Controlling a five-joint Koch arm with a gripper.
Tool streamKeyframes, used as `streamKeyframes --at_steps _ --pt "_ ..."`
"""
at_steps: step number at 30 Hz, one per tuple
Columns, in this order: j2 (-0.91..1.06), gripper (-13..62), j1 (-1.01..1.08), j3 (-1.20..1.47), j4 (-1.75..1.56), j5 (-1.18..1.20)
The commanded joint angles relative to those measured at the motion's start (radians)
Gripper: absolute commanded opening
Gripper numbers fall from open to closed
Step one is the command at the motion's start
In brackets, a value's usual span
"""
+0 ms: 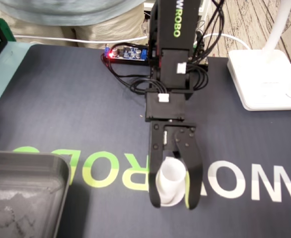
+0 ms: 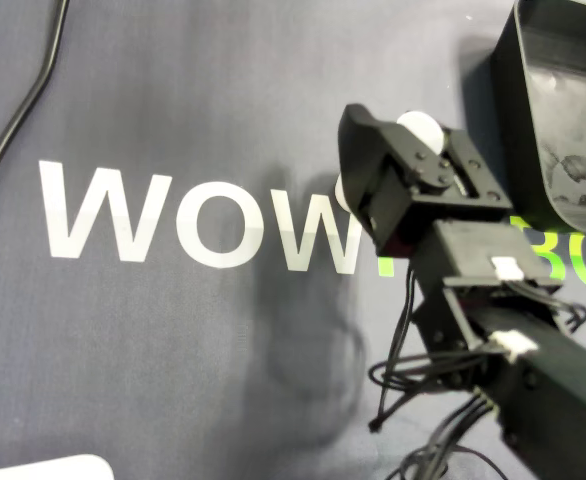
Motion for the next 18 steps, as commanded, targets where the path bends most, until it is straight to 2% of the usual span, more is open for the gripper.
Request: streamKeyframes --at_steps 1,5,18 --pt "0.014 26.3 0.0 -0.008 -0.118 0.0" --pt "0.028 29.9 0.0 0.003 -0.17 0.002" --pt "0.33 29.7 -0.02 -0.012 -0.107 0.101"
